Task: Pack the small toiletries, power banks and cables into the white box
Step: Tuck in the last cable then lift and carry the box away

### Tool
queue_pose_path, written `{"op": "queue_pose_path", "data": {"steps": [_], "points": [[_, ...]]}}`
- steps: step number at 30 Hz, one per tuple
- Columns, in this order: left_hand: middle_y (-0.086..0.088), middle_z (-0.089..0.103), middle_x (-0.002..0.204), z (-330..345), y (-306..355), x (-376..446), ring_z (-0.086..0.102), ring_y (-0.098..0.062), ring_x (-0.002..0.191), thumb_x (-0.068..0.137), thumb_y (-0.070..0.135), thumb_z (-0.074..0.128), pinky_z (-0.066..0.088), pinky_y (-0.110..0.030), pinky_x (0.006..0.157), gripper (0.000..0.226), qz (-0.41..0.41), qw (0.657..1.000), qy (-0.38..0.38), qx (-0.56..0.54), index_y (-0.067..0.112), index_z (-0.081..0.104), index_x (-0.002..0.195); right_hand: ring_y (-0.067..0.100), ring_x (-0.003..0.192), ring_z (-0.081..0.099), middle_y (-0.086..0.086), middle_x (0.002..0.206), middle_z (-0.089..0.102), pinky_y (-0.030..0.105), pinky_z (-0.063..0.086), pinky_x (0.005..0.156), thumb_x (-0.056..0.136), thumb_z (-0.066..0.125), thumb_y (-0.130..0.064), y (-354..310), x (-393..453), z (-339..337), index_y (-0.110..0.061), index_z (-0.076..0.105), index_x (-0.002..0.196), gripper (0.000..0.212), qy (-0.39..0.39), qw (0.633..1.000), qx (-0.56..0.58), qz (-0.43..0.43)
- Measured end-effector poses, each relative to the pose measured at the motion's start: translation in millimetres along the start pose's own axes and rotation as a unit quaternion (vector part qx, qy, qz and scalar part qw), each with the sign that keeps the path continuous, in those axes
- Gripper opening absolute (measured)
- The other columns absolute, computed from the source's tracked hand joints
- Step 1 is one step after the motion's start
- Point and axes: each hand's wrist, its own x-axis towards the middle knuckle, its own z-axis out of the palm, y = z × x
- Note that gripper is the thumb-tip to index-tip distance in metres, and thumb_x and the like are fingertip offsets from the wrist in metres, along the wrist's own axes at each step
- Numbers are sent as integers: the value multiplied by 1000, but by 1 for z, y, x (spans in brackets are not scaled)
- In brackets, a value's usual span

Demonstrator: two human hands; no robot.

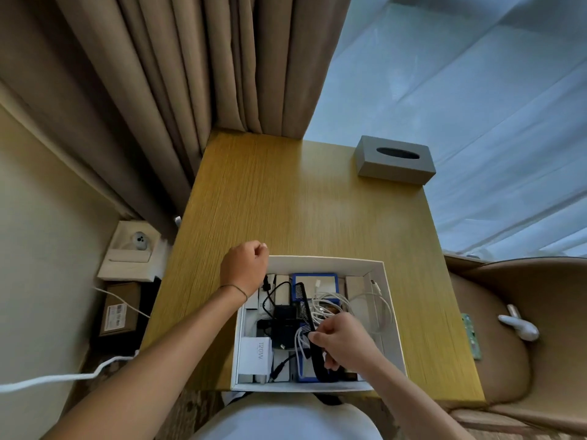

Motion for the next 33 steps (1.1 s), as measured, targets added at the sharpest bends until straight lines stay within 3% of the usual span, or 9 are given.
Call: {"op": "queue_pose_path", "data": {"steps": [5,8,10,12,17,19,22,26,33], "points": [[3,35,48,2,-1,1,28,-14,44,102,26,46,18,-27,47,48,12,1000,-4,2,14,43,56,8,44,65,3,60,68,27,59,52,96,68,-30,0,4,13,-15,73,77,26,54,999,1,0],[4,53,63,-2,-1,0,44,-11,54,102,27,46,29,-25,49,36,24,999,1,-22,8,64,78,16,53,69,6,66,72,33,62,58,97,66,-34,-1,2,9,-15,74,76,30,74,996,-45,-27],[7,62,83,-10,-1,-7,57,-8,74,101,26,49,42,-23,60,21,32,998,30,-41,15,66,95,12,52,65,4,70,74,26,57,54,98,64,-34,-1,-4,-2,-19,75,79,26,87,993,-54,-61],[8,64,89,-18,-7,-20,59,-7,79,99,27,52,46,-24,62,13,30,997,53,-50,21,63,102,2,47,57,1,70,73,17,47,47,99,63,-32,1,-11,-18,-21,74,83,22,114,989,-25,-92],[5,60,79,-36,-22,-57,58,-12,69,99,31,53,46,-27,57,10,14,998,65,-20,23,56,93,3,41,44,1,55,63,20,37,43,98,63,-27,20,-19,-60,-19,66,70,30,216,969,23,-118],[4,58,71,-45,-24,-67,56,-12,62,99,36,52,46,-28,52,18,11,997,75,-4,24,54,86,4,40,38,-3,49,54,21,31,42,98,63,-30,30,-17,-75,-19,61,63,37,265,958,-16,-112],[7,46,51,-54,-26,-81,39,-7,42,98,48,46,32,-22,42,36,-1,999,34,18,23,55,73,8,41,35,-3,47,50,23,27,44,98,62,-36,48,-11,-91,-18,55,59,44,308,943,-82,-98],[6,40,45,-51,-22,-96,31,-6,38,98,49,46,26,-22,40,44,-16,996,-40,74,19,56,67,9,41,37,-4,48,52,24,31,43,95,62,-45,67,-1,-95,-19,54,59,46,304,935,-159,-84],[6,37,44,-43,-20,-108,28,-7,38,100,41,47,23,-22,40,46,-34,984,-59,163,18,52,61,9,42,47,-8,49,52,25,40,41,98,53,-49,77,17,-89,-20,52,59,48,274,929,-247,-10]]}}
